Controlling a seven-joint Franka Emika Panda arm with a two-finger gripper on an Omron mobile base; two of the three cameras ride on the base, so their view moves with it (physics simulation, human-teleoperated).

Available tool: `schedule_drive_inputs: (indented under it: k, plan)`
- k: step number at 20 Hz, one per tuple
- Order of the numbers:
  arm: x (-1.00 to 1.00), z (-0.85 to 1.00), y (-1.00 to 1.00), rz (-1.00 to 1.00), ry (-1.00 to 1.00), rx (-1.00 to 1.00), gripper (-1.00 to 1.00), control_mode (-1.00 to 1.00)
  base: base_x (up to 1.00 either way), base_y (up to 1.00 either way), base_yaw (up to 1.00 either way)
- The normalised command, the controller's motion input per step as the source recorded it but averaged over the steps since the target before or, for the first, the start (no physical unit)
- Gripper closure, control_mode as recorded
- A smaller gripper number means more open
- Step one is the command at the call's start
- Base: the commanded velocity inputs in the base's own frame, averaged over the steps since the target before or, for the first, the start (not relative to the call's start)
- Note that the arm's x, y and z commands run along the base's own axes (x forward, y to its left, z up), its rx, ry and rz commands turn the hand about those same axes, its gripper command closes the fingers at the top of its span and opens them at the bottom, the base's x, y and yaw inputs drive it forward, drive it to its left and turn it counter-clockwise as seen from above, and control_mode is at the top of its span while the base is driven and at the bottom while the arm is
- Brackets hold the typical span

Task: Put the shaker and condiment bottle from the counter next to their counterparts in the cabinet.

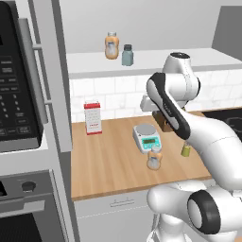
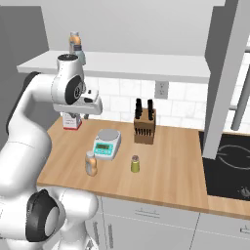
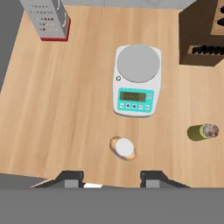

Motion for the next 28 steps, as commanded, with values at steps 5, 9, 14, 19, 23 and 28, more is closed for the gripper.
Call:
schedule_drive_inputs:
  k: [5,9,14,19,23,28]
  plan:
    - [0.0,-0.07,0.0,0.0,0.05,0.02,-1.0,-1.0,0.0,0.0,0.0]
    - [-0.13,-0.17,-0.35,0.1,-0.1,0.06,-1.0,-1.0,0.0,0.0,0.0]
    - [-0.04,-0.14,-0.41,0.28,-0.22,0.1,-1.0,-1.0,0.0,0.0,0.0]
    - [0.0,-0.4,-0.27,0.27,-0.23,0.08,-1.0,-1.0,0.0,0.0,0.0]
    - [-0.05,-0.35,-0.56,0.19,-0.18,0.36,-1.0,-1.0,0.0,0.0,0.0]
    - [-0.02,-0.04,-0.52,0.06,0.0,0.13,-1.0,-1.0,0.0,0.0,0.0]
